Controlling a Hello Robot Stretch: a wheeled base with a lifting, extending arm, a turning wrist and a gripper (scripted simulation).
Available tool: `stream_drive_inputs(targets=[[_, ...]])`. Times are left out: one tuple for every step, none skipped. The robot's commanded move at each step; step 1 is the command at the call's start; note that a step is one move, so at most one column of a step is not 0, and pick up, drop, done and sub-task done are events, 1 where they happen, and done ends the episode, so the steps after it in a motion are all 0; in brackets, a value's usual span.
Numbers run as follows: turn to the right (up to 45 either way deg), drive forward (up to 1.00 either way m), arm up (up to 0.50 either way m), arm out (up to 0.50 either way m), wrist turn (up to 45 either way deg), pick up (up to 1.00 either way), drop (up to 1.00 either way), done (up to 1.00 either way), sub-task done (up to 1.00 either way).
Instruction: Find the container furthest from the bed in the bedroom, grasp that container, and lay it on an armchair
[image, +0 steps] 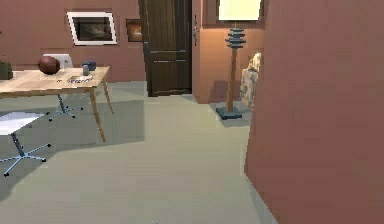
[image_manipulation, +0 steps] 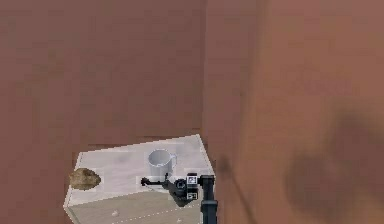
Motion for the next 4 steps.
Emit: stream_drive_inputs(targets=[[0.0,0.00,0.00,0.00,0.0,1.00,0.00,0.00,0.00],[0.0,0.00,0.10,0.00,0.0,0.00,0.00,0.00,0.00],[0.0,0.00,0.30,0.00,0.0,0.00,0.00,0.00,0.00],[0.0,0.00,0.00,0.00,-45.0,0.00,0.00,0.00,0.00]])
